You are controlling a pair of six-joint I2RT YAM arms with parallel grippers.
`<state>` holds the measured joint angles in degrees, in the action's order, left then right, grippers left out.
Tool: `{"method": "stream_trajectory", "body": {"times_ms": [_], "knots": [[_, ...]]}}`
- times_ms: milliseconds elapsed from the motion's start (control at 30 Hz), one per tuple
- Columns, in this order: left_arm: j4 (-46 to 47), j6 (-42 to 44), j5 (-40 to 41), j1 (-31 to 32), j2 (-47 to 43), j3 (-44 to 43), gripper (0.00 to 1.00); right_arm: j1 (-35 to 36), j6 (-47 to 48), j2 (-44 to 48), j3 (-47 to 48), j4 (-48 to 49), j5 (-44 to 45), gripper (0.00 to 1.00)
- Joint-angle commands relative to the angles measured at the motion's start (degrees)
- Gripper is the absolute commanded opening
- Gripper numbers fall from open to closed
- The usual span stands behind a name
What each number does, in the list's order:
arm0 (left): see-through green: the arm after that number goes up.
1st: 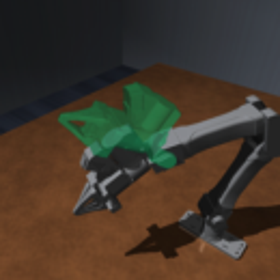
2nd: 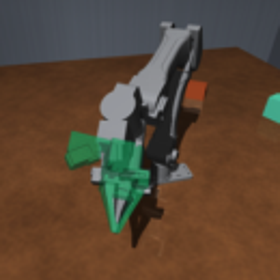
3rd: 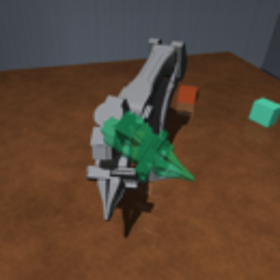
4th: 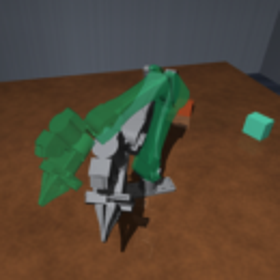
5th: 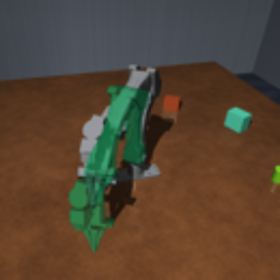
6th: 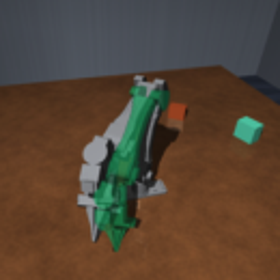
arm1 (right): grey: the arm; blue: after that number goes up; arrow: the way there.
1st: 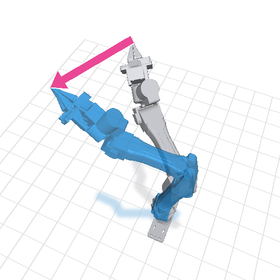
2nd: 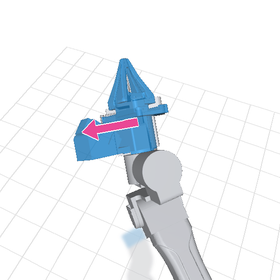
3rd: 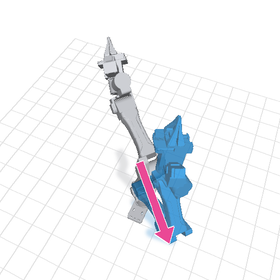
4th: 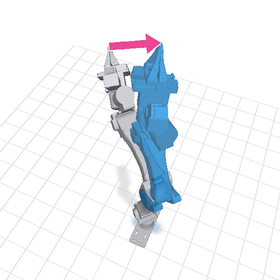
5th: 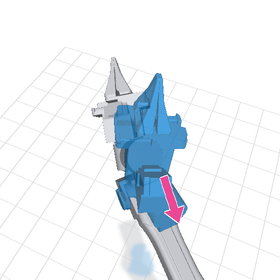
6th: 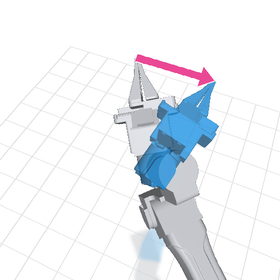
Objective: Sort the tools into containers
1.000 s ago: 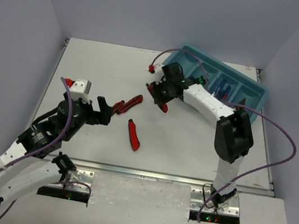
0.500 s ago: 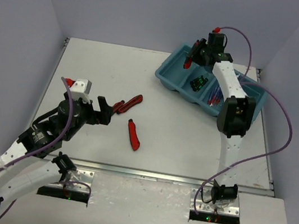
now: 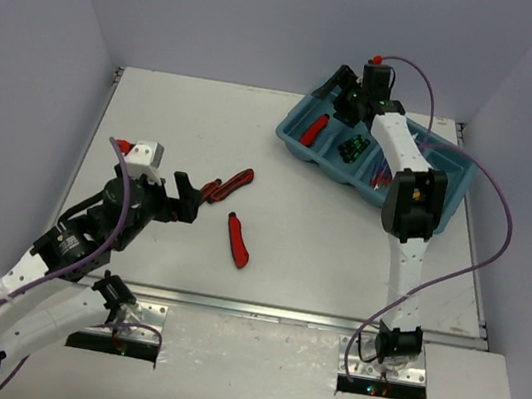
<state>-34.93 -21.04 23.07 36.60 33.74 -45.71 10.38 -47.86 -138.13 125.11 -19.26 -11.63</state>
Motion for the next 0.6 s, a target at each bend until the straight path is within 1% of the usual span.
{"method": "stream_trajectory", "body": {"times_ms": [0, 67, 100, 133, 167, 233, 267, 333, 433, 567], "knots": [[2.53, 0.66, 0.13, -0.55, -0.82, -0.04, 1.00, 3.75, 13.37, 13.52, -7.36, -4.08, -0.22, 0.99], [2.15, 0.30, 1.61, -0.74, -1.30, -0.08, 1.00, 7.93, 19.39, 19.14, -14.10, -7.24, 4.36, 0.99], [1.57, -0.34, 3.29, -1.12, -1.82, -0.21, 1.00, 11.05, 22.85, 23.49, -21.48, -6.06, 8.13, 0.99], [0.69, -1.18, 5.29, -1.62, -2.18, -0.36, 1.00, 13.64, 23.93, 27.35, -28.92, -3.48, 10.17, 0.99], [-0.35, -2.12, 7.47, -2.20, -2.46, -0.53, 1.00, 15.90, 23.61, 30.83, -36.23, -0.25, 11.19, 0.99], [-1.72, -3.70, 11.67, -3.84, -3.05, -1.04, 1.00, 19.91, 21.18, 35.36, -46.90, 3.72, 11.77, 0.99], [-1.97, -4.28, 12.30, -4.27, -3.32, -1.02, 1.00, 23.31, 20.22, 37.31, -51.87, 4.95, 13.37, 0.99], [-1.83, -4.34, 12.41, -4.94, -3.90, -0.82, 1.00, 29.29, 18.08, 38.24, -55.24, 4.83, 17.63, 0.99], [-1.52, -4.22, 11.74, -5.13, -4.23, -0.64, 1.00, 38.33, 15.63, 37.36, -56.41, 3.19, 23.83, 0.98], [-1.35, -3.99, 10.95, -5.14, -3.94, -0.58, 1.00, 45.60, 11.97, 34.20, -55.92, 1.24, 30.51, 0.96]]}}
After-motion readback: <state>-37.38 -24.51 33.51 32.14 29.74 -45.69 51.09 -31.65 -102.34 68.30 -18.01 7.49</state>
